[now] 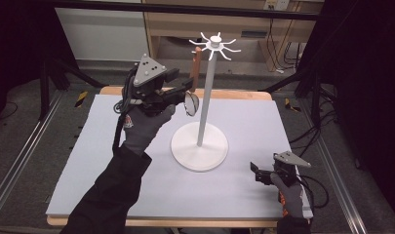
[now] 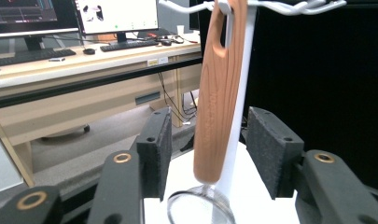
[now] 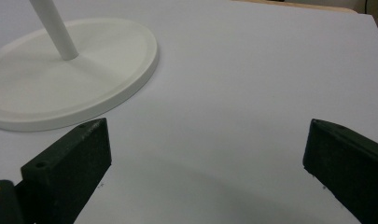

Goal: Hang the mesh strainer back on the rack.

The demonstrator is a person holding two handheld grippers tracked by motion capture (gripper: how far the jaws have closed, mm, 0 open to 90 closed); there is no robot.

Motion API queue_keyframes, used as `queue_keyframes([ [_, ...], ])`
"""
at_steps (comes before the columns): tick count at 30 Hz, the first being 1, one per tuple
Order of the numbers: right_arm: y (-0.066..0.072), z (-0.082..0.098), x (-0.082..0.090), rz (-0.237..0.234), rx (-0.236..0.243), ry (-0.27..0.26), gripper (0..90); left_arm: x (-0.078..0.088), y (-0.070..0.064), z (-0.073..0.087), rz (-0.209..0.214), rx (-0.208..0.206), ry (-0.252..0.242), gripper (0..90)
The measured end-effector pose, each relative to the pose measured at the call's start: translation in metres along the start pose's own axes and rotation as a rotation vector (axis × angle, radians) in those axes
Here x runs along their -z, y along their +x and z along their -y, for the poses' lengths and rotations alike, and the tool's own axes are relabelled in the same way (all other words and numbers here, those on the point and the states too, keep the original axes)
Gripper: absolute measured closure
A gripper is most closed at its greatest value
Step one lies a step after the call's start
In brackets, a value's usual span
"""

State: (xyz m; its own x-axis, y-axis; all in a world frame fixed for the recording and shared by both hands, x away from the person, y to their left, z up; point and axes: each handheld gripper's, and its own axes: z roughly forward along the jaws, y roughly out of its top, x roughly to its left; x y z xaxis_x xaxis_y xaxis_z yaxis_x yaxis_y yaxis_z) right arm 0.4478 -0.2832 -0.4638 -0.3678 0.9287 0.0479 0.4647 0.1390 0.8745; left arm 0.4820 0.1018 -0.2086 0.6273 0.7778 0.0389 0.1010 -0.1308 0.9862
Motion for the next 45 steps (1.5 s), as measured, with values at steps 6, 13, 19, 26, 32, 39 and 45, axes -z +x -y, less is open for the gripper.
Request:
queue_keyframes([
  [6, 0.0, 0.0, 0.0, -0.001, -0.011, 0.002, 1.4, 0.016, 0.009, 0.017, 0.017, 0.02, 0.005, 45.9],
  [13, 0.0, 0.0, 0.0, 0.012, -0.009, 0.003, 1.4, 0.033, 0.02, 0.044, 0.001, 0.029, 0.032, 43.5],
  [19, 0.0, 0.0, 0.0, 0.016, -0.009, 0.003, 1.4, 0.043, 0.03, 0.071, -0.011, 0.056, 0.06, 41.9],
  [26, 0.0, 0.001, 0.0, 0.02, -0.008, 0.005, 1.4, 0.055, 0.039, 0.107, -0.04, 0.071, 0.104, 40.9],
  [32, 0.0, 0.001, -0.001, 0.019, -0.01, 0.014, 1.4, 0.065, 0.052, 0.143, -0.076, 0.093, 0.15, 40.7],
  [39, 0.001, 0.002, -0.001, 0.023, -0.017, 0.017, 1.4, 0.072, 0.065, 0.178, -0.113, 0.111, 0.21, 38.5],
  [45, 0.001, 0.003, -0.003, 0.035, -0.014, 0.027, 1.4, 0.079, 0.079, 0.208, -0.156, 0.145, 0.253, 36.8],
])
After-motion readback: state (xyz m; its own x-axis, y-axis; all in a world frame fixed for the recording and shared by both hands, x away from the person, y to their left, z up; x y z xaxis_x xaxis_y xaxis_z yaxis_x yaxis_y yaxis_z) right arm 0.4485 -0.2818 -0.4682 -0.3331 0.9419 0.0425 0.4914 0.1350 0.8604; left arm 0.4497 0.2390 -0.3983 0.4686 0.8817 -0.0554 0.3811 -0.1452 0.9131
